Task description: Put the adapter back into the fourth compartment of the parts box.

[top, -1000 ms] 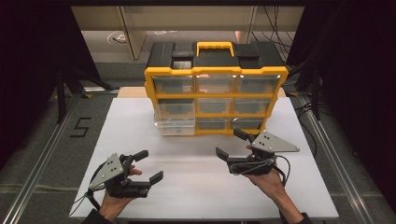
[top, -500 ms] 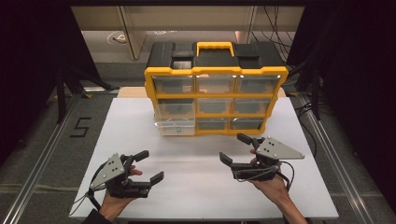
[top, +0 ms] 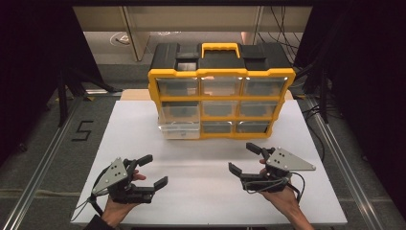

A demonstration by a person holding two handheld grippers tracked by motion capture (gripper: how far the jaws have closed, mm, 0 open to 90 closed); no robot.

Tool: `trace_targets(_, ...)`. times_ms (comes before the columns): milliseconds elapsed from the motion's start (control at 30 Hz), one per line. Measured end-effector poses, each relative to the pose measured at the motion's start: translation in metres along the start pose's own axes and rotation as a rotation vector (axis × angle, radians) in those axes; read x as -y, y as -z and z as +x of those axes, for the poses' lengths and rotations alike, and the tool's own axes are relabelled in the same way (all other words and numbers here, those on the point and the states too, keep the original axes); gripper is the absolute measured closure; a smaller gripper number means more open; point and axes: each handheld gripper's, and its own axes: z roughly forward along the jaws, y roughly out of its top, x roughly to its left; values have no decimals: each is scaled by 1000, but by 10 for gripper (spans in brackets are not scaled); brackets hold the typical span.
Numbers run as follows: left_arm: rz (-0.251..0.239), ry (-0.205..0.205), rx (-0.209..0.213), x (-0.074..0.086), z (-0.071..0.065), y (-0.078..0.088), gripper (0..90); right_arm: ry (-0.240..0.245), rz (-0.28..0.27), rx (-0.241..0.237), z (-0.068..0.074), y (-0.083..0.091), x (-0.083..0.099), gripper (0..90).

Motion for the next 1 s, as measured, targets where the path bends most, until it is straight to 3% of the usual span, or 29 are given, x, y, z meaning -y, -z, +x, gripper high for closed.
trace_targets(633, 3, 1, 7, 0, -1, -1, 118, -1, 12, 21, 2, 17, 18, 158)
trace_targets(1000, 3, -2, 6, 0, 0, -1, 118, 6, 3, 22, 2, 19, 19, 160)
